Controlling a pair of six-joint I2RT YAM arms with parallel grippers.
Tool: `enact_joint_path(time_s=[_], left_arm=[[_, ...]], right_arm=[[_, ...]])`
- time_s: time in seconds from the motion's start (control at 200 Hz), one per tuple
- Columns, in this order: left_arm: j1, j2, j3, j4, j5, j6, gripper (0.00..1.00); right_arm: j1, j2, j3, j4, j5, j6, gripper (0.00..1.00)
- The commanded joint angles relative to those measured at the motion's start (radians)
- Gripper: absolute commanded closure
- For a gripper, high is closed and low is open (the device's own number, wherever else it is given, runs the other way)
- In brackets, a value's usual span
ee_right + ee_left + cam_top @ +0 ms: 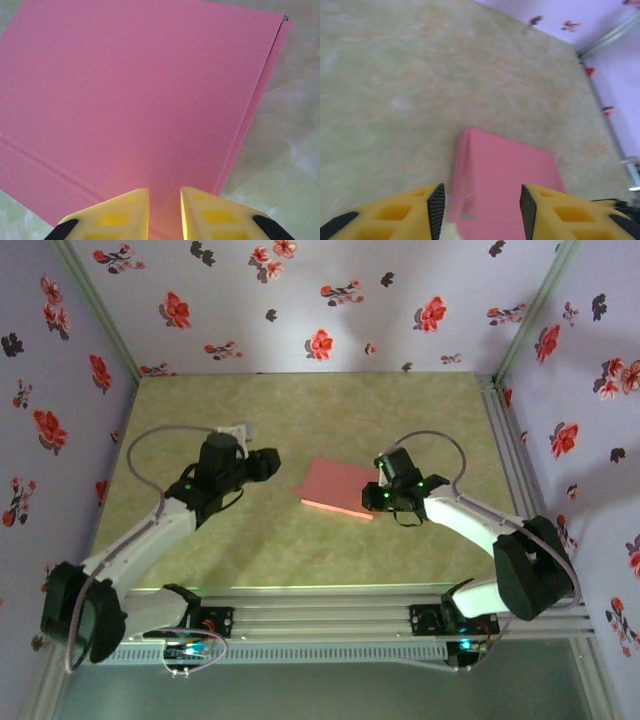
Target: Fold the paper box
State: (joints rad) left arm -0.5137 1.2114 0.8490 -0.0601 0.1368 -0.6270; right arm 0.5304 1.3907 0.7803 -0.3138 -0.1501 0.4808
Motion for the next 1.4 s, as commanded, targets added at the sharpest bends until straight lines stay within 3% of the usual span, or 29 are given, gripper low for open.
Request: enact_joint_path(time_s=[0.0,0.275,0.545,0.8,1.12,1.395], left_arm=[[0.004,0.097,0.058,-0.007,0.200,0.026,0.55],[-0.038,0.272,0.065,0.060,0.314,-0.001,0.61],[-0.051,0.374,0.083,0.008,0.323,0.000,0.59],[-0.074,0.456,0.105,-0.012,0.306,0.019,0.56],[-0.133,0.522,0.198,-0.082,0.353,0.008,0.57],[-0.134,0.547,0.207,-0.085,0.384,-0.027,0.60]], right_arm=[[0.012,0.024,-0.011,-0.030,0.030,-0.025,0.76],[0.024,0.086,-0.010,-0.027,0.075,-0.025,0.78],[0.025,0.074,0.006,-0.027,0.062,-0.008,0.78],[0.023,0.041,0.016,-0.026,0.028,0.008,0.71],[0.022,0.051,0.022,-0.028,0.015,0.012,0.69],[0.022,0.071,0.010,-0.007,0.014,0.019,0.70]])
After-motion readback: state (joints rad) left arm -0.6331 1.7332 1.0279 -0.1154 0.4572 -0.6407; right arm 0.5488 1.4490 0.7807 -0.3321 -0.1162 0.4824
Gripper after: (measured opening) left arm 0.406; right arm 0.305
